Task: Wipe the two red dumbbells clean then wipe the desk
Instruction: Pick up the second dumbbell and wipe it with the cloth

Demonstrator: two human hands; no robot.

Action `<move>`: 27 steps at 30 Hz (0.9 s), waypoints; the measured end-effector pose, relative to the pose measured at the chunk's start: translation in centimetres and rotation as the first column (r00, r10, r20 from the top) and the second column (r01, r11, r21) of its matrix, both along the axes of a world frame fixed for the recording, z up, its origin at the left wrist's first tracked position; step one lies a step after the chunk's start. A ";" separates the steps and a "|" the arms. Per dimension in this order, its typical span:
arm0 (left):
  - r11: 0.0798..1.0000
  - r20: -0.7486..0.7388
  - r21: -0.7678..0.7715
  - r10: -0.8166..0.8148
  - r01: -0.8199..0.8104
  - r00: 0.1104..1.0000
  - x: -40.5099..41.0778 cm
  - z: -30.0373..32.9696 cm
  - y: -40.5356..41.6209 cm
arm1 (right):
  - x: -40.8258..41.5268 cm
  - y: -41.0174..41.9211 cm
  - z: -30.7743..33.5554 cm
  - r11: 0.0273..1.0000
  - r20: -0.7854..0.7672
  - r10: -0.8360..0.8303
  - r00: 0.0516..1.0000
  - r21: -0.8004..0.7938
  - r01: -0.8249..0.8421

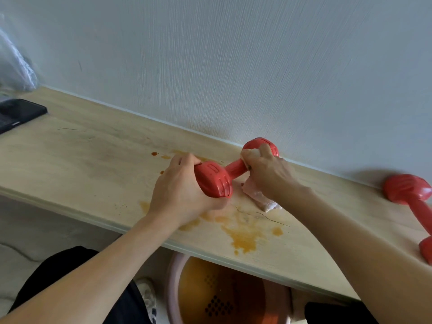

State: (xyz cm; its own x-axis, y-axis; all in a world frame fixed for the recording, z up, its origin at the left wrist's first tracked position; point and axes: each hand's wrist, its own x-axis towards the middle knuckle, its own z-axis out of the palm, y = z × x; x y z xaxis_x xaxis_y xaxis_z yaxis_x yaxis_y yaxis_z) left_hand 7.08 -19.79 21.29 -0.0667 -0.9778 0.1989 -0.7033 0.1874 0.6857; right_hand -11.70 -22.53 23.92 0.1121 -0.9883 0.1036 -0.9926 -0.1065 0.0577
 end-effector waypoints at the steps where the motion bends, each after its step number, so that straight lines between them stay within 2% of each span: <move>1: 1.000 -0.010 0.009 0.007 -0.007 1.000 0.0 -0.1 -0.1 | 0.0 0.1 -0.2 1.000 -0.039 -0.005 0.999 -0.004 0.005; 3: 0.999 -0.051 0.043 0.031 -0.029 0.998 0.3 -0.1 -0.4 | 0.7 1.1 -0.8 0.994 -0.075 0.095 0.993 -0.041 -0.098; 6: 0.994 -0.126 0.091 0.066 -0.055 0.990 0.7 -0.2 -0.9 | 2.0 3.4 -1.3 0.933 -0.089 0.317 0.944 -0.152 -0.327; 7: 0.994 -0.137 0.099 0.064 -0.050 0.988 0.8 -0.2 -1.0 | 2.0 3.5 -1.0 0.935 -0.107 0.320 0.941 -0.128 -0.332; 10: 0.994 -0.154 0.108 0.034 -0.018 0.987 0.9 -0.3 -1.1 | 0.8 2.1 0.3 0.988 -0.135 0.149 0.980 -0.005 -0.151; 12: 0.994 -0.157 0.106 0.027 -0.010 0.987 0.9 -0.5 -1.1 | 0.2 1.1 1.0 0.998 -0.143 0.060 0.988 -0.025 -0.064; 14: 0.994 -0.161 0.111 0.032 -0.014 0.986 0.9 -0.6 -1.1 | 0.7 1.2 1.1 0.994 -0.141 0.107 0.984 -0.022 -0.112; 17: 0.994 -0.153 0.107 0.037 -0.020 0.987 0.8 -0.5 -1.2 | 2.0 2.5 0.8 0.964 -0.077 0.267 0.961 0.034 -0.265; 19: 0.994 -0.144 0.104 0.033 -0.018 0.989 0.8 -0.5 -1.2 | 2.0 2.5 1.0 0.959 -0.048 0.282 0.958 0.046 -0.280; 21: 0.995 -0.150 0.101 0.020 -0.005 0.989 1.0 -0.6 -1.2 | 1.5 1.6 1.1 0.968 -0.020 0.247 0.969 0.057 -0.246; 24: 0.996 -0.163 0.093 0.010 0.005 0.987 1.0 -0.6 -1.0 | 0.3 0.1 1.3 0.992 0.010 0.106 0.994 0.065 -0.107; 27: 0.995 -0.171 0.103 0.012 0.006 0.985 1.0 -0.5 -1.0 | 0.4 -0.5 1.2 0.999 -0.098 0.027 0.995 0.026 -0.024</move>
